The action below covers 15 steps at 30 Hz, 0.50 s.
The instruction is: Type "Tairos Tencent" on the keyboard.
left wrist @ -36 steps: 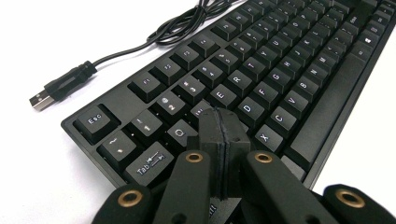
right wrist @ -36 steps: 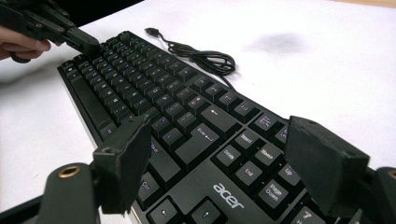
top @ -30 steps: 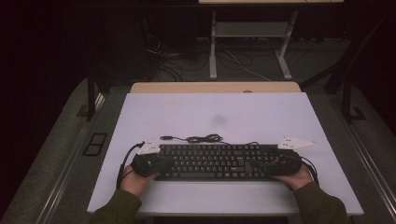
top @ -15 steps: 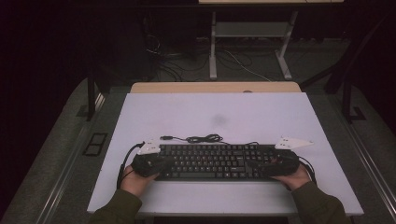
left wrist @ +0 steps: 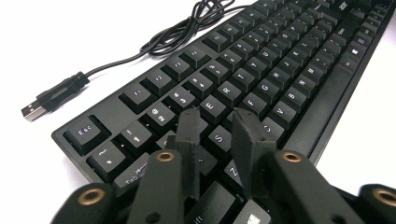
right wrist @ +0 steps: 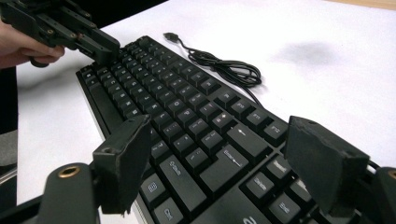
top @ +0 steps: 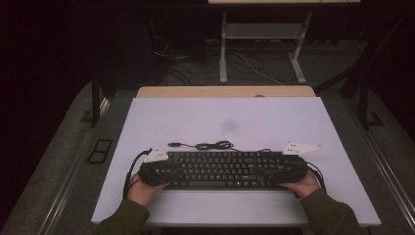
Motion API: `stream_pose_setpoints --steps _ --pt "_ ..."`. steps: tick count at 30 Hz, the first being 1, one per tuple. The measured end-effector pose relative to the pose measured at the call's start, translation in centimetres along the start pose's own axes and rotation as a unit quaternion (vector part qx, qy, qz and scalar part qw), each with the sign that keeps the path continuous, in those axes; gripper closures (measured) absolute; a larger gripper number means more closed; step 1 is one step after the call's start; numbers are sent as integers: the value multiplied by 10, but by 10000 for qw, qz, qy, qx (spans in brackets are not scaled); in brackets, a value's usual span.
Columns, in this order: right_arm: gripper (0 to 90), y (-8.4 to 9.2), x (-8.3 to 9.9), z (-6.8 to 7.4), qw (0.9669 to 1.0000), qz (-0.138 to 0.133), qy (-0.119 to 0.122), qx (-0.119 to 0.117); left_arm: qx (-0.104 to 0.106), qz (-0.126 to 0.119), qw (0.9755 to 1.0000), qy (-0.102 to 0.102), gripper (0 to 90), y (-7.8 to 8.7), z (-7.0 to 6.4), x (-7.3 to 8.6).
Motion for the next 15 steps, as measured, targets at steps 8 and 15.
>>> stream_pose_setpoints --steps 8,15 --pt "221 -6 -5 5 9998 10 -57 -166 52 -108 9999 34 586 -1 -3 -3" --pt "198 -11 -9 7 9997 9 -27 -240 74 -201 9998 42 457 -3 -6 -6"
Point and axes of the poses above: each handheld gripper's, and its own axes: y roughly backward along the jaws, x roughly out of its underside, z roughly to its left, the point moved 8 cm from there along -y, roughly forward along the jaws, and after that the axes turned 10 degrees about x, right-handed, at the moved point
